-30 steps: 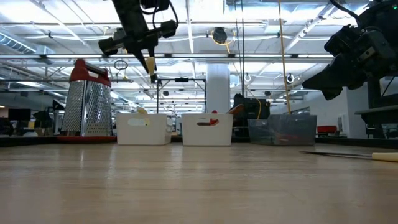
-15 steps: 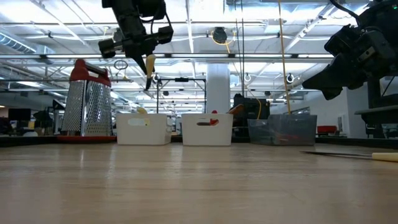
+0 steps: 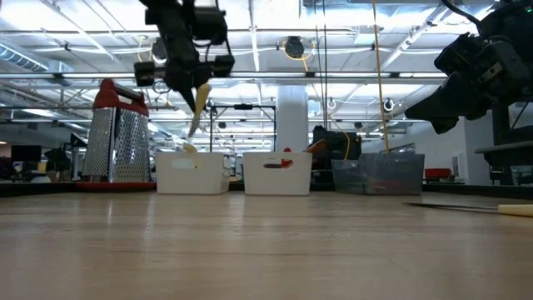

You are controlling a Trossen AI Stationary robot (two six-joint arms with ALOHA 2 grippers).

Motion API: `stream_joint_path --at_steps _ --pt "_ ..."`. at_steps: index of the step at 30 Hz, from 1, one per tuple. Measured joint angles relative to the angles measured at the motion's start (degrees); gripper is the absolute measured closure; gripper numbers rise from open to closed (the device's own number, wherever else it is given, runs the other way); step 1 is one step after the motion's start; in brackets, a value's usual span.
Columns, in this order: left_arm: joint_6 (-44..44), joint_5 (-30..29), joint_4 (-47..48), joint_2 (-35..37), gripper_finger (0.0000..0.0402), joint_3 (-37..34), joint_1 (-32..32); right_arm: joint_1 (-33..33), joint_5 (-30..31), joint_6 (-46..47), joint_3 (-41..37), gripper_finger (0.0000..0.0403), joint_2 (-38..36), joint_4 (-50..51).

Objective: Pick & Place Kitchen Items
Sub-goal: Put the yellow table knife into the left white bin

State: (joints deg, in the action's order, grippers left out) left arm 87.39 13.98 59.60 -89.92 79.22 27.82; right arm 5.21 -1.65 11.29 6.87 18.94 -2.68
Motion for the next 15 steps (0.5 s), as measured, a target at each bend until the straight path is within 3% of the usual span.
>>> stream_joint_path --at_steps 7,15 --pt "-7.2 10.6 -1.8 -7.0 0.0368 0.0 2.7 0.0 0.0 0.0 0.0 0.0403 0.0 0.0" --pt "-9.8 13.4 -2.1 -6.9 0.0368 0.0 7.0 0.0 0.1 0.0 0.0 0.0403 0.0 0.0"
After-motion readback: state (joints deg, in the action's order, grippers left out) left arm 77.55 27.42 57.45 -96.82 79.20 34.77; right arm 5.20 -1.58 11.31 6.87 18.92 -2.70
